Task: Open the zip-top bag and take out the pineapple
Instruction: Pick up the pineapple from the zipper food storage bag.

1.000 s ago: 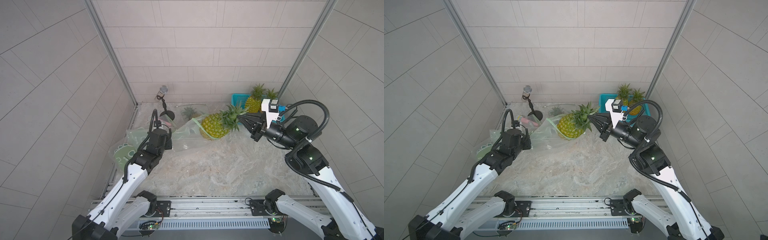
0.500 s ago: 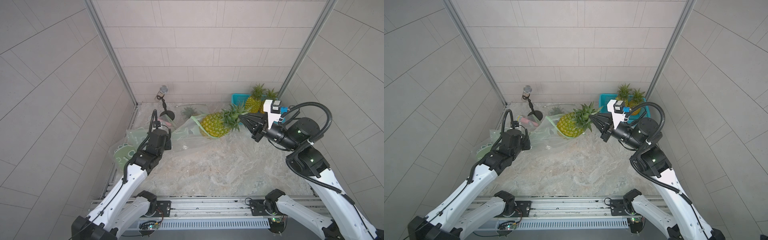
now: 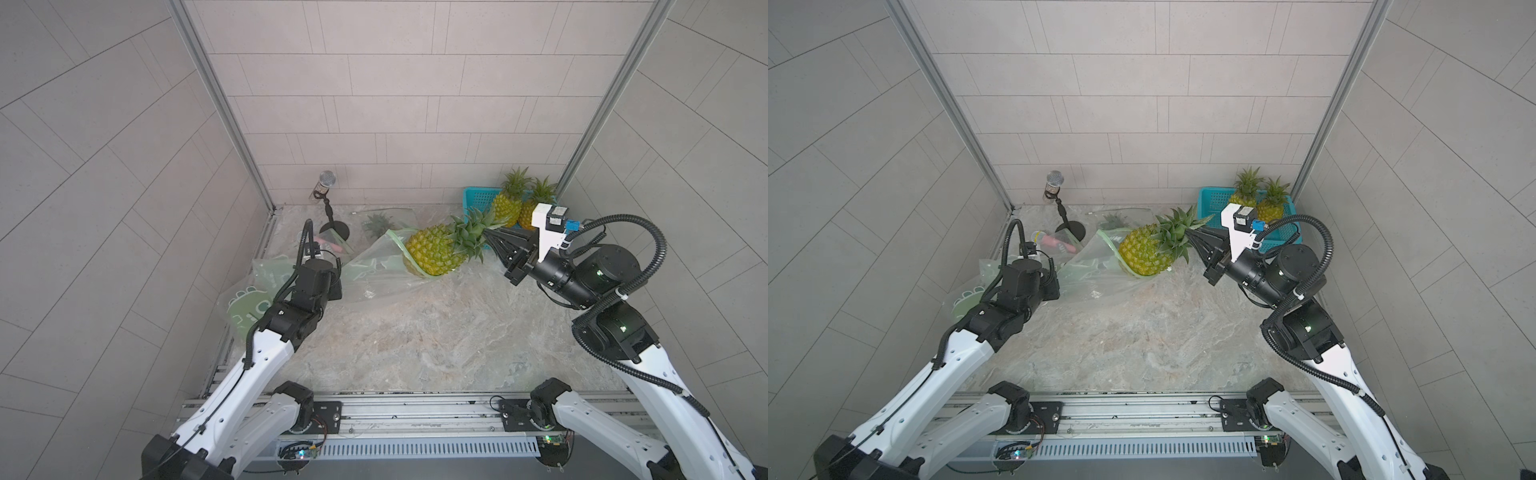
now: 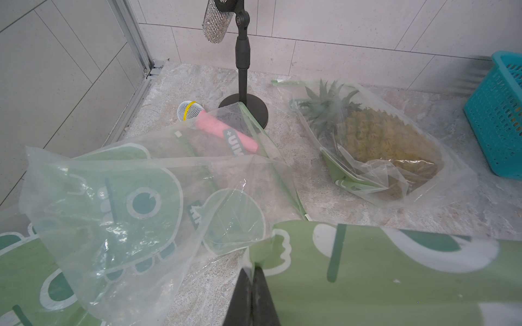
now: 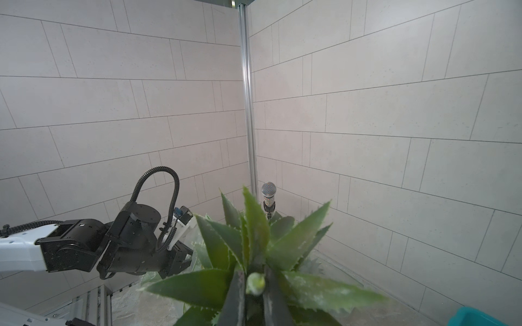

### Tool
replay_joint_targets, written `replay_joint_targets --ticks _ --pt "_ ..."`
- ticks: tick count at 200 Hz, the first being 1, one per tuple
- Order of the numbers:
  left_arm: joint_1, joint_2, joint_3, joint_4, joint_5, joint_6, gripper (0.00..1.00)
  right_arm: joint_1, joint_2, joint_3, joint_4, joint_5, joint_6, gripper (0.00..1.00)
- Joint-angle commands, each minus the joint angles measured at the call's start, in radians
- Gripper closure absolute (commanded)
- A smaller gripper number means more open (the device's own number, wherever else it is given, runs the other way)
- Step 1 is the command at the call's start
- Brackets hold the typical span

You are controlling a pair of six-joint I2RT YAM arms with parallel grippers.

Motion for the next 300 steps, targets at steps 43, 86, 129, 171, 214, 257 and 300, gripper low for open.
replay_joint_targets --ticks 43,86,129,171,214,257,300 --pt "0.007 0.044 0.068 -0.078 0.115 0.154 1.00 -0.006 0.027 0.116 0.201 -0.068 0.004 1.00" --pt "-0.031 0.105 0.096 -0.101 0.167 0.188 1.00 -0.006 0.106 0.162 0.274 -0.142 0.044 1.00" --pt "-0.048 0.114 0.099 -0.101 0.195 0.207 1.00 -0.006 0.164 0.182 0.338 -0.157 0.069 1.00" --pt "-0.051 0.114 0.093 -0.095 0.224 0.217 1.00 -0.007 0.201 0.194 0.379 -0.166 0.091 1.00" --pt "-0.052 0.116 0.090 -0.081 0.277 0.221 1.00 -0.006 0.244 0.214 0.406 -0.200 0.117 1.00" --pt "-0.053 0.120 0.086 -0.074 0.311 0.225 1.00 -0.006 0.283 0.230 0.431 -0.224 0.134 1.00" --pt "-0.053 0.116 0.080 -0.076 0.283 0.219 1.00 -0.006 0.296 0.241 0.456 -0.223 0.142 1.00"
